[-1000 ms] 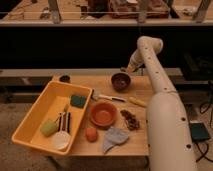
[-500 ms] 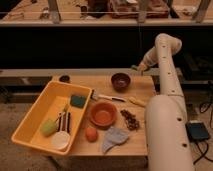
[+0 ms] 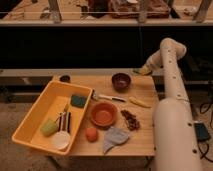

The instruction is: Place pepper in table surface

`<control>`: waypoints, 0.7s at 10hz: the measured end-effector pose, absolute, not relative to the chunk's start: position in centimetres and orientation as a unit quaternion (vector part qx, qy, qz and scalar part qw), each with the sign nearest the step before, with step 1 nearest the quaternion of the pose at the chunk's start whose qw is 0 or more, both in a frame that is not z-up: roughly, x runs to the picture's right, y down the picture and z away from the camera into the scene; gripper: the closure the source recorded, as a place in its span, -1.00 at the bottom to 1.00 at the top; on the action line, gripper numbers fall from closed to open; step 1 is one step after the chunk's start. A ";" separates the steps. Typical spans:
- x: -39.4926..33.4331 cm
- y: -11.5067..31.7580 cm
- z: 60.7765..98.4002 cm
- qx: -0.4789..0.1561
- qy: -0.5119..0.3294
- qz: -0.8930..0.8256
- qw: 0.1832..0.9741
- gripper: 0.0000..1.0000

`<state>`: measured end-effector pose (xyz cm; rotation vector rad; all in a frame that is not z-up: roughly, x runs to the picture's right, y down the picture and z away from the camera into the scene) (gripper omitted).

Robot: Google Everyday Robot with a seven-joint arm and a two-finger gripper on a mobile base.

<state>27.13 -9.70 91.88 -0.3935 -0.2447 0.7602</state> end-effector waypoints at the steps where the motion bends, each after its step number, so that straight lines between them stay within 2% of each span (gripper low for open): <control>1: 27.6 -8.1 91.4 -0.192 -0.122 0.377 0.898 1.00; 3: 29.1 -3.2 90.6 -0.195 -0.138 0.408 0.881 1.00; 5: 29.2 -1.2 90.5 -0.193 -0.154 0.422 0.872 1.00; 7: 28.8 -1.0 91.2 -0.185 -0.168 0.435 0.865 1.00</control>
